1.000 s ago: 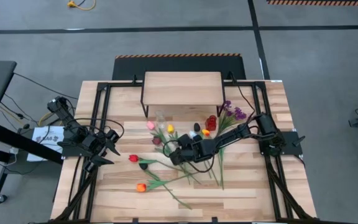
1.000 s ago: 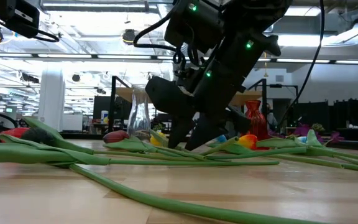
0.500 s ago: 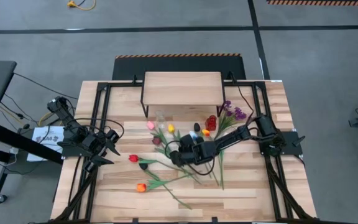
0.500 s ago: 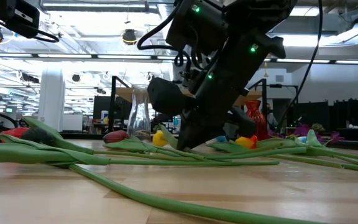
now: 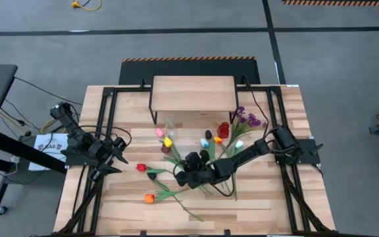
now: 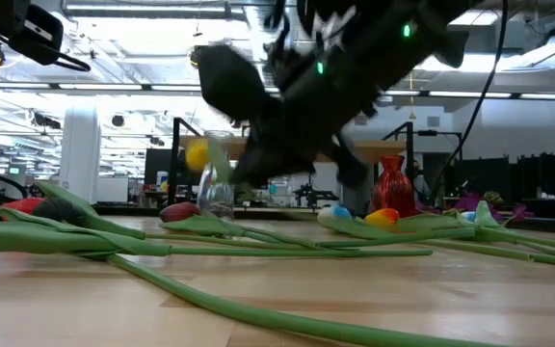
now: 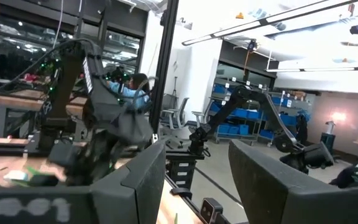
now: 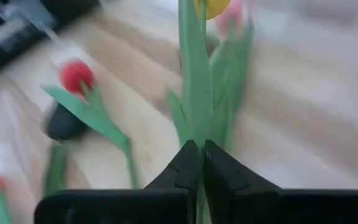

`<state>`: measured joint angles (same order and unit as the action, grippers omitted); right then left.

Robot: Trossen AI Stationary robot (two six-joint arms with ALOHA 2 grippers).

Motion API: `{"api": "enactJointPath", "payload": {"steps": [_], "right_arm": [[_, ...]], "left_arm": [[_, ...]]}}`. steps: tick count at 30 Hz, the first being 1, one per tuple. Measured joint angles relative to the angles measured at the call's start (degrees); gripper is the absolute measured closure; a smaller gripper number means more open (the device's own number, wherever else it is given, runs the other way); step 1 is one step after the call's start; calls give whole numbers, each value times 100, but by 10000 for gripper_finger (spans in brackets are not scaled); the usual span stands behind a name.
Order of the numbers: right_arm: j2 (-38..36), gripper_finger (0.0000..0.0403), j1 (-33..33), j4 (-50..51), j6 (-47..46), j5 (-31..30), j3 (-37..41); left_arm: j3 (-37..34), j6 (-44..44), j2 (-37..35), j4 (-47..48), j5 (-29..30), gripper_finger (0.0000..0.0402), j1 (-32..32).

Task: Pick and place flowers into a vace then onto a shelf
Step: Put the left yellow flower into the transparent vase

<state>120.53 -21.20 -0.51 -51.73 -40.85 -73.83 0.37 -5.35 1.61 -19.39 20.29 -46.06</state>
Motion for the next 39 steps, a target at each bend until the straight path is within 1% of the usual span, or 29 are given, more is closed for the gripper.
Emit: {"api": "enactJointPath", "payload": {"steps": [4, 8, 13, 17, 19, 23, 25, 26, 28, 31, 35, 39], "right_arm": [[-121, 399, -234, -23, 751, -644, -228], [-125, 398, -410, -325, 2051, -1066, -629], [-140, 400, -380, -992, 3706, -1046, -1166], [-140, 399, -234, -1385, 4596, -970, -1522], [-140, 397, -117, -1508, 4906, -719, -1709], [-140, 397, 168, -1605, 5068, 264, -2067], [-140, 399, 290, -1634, 5085, 592, -2194], [-140, 399, 342, -1661, 5139, 658, -2235], [-140, 399, 415, -1682, 5256, 755, -2311], [-140, 397, 475, -1690, 5286, 881, -2400], [-140, 397, 504, -1803, 5295, 1134, -2416], [-140, 398, 521, -1848, 5371, 1164, -2423]], "left_arm": [[0, -26, 0, 46, 3, 233, 1], [-1, -23, 0, 50, 60, 233, -1], [0, -28, 0, 40, 408, 233, 1], [-1, 25, 23, -162, 440, 233, 4], [-1, 129, 79, -380, 442, 233, 6], [-1, 312, 355, -955, 503, 233, 164], [0, 319, 556, -1258, 609, 233, 324], [19, 321, 665, -1405, 631, 233, 417], [89, 327, 907, -1392, 660, 233, 613], [329, 373, 1294, -1468, 547, 233, 885], [713, 481, 1869, -1490, 538, 233, 1218], [1143, 536, 2473, -1502, 222, 233, 1526]]}}
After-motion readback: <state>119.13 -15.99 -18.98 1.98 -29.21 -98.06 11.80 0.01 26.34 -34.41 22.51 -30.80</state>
